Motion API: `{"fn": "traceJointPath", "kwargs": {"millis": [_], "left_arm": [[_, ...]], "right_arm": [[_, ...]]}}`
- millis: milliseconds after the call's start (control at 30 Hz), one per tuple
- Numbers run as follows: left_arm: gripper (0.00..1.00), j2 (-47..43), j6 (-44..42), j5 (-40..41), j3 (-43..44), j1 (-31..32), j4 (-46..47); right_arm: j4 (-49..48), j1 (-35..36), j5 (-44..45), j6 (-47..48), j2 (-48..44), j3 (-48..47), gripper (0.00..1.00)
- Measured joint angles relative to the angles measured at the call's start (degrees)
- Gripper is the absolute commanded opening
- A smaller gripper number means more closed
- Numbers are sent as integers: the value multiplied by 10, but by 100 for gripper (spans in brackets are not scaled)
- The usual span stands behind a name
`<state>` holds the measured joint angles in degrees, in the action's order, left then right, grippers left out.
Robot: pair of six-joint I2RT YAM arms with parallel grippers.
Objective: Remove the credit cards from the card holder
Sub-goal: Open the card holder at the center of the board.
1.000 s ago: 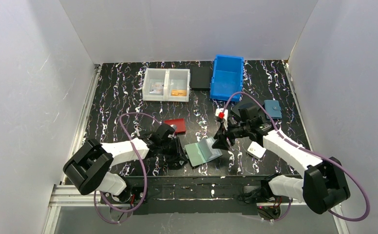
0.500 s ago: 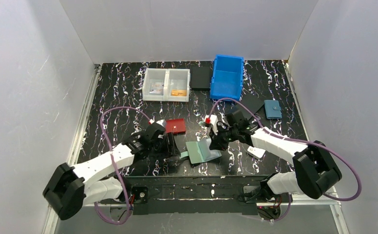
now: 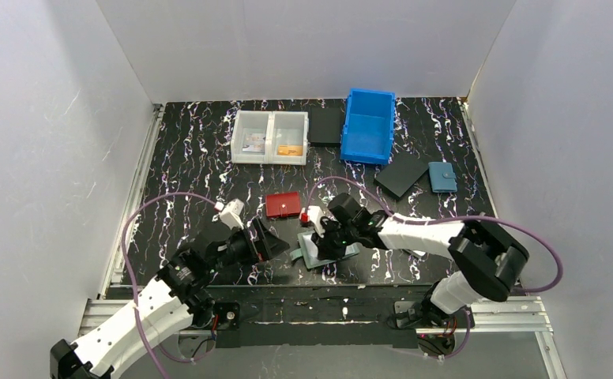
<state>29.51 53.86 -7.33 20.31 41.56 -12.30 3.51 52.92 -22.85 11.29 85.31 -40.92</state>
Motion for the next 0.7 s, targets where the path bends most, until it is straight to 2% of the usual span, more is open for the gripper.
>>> {"fn": "traceJointPath", "kwargs": {"millis": [133,233,333,400,500,700], "left_arm": [[77,18,49,-31,-60,0,74],[71,54,71,-48,-70,0,113],[66,87,77,-65,-64,0,149],[58,107,77,-74,-53,0,168],[51,142,77,-88,-31,0,197],[48,211,76,-109,10,2,252]], "right_arm": [[1,8,13,-17,28,-14,23],[10,-4,-10,-19,27,-30,24],[16,-47,-55,-19,9,-32,31],[20,-83,-88,-18,-12,-32,34],[29,-126,-129,-4,-38,-32,35],[63,-178,-164,20,-41,-35,33]]}}
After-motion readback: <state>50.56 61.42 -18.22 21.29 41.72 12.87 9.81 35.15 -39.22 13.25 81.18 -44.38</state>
